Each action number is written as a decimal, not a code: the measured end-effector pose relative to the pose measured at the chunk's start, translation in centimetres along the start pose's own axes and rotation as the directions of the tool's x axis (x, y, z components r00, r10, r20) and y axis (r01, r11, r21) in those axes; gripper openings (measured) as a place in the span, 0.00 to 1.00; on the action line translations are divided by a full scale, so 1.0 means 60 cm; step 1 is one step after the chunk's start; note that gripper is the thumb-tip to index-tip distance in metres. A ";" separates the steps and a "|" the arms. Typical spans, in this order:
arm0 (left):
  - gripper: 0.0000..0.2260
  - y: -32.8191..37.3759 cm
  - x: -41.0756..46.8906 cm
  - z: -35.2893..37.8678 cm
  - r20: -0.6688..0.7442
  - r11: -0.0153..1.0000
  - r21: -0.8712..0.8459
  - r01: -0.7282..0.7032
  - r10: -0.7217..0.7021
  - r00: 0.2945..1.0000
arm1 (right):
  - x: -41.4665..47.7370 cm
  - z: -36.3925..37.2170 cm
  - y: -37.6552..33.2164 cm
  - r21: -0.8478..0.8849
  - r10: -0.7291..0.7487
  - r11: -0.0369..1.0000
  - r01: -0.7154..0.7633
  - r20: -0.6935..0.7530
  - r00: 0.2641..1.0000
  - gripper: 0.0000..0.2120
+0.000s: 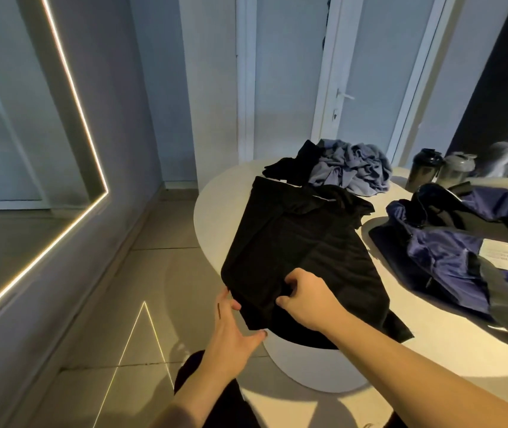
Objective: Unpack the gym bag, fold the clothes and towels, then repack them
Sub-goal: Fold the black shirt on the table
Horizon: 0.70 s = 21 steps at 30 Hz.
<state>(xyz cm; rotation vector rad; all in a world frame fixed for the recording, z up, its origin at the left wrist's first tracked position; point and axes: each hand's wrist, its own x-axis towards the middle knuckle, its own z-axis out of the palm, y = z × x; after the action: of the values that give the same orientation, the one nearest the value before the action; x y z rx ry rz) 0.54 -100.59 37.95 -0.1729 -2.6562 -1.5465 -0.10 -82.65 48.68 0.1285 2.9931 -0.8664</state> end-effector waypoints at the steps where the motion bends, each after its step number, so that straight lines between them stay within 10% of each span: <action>1: 0.30 -0.001 0.002 0.001 -0.028 1.000 -0.009 -0.005 0.004 1.000 | 0.000 0.000 -0.001 0.031 -0.002 1.000 0.002 -0.002 1.000 0.23; 8: 0.34 -0.016 -0.004 0.018 -0.058 0.999 -0.043 -0.017 0.015 0.998 | -0.017 0.006 -0.013 0.268 0.008 0.963 -0.010 0.012 1.000 0.13; 21: 0.09 0.013 -0.032 -0.091 -0.152 0.982 -0.188 -0.035 0.006 0.988 | -0.047 -0.020 -0.055 0.618 0.016 0.786 -0.014 0.002 1.000 0.10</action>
<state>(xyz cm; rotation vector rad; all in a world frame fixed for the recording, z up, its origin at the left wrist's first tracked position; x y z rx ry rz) 2.56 -105.07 41.10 -0.0882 -2.3850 -1.7317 2.40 -85.00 51.61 0.1594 2.5661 -1.8121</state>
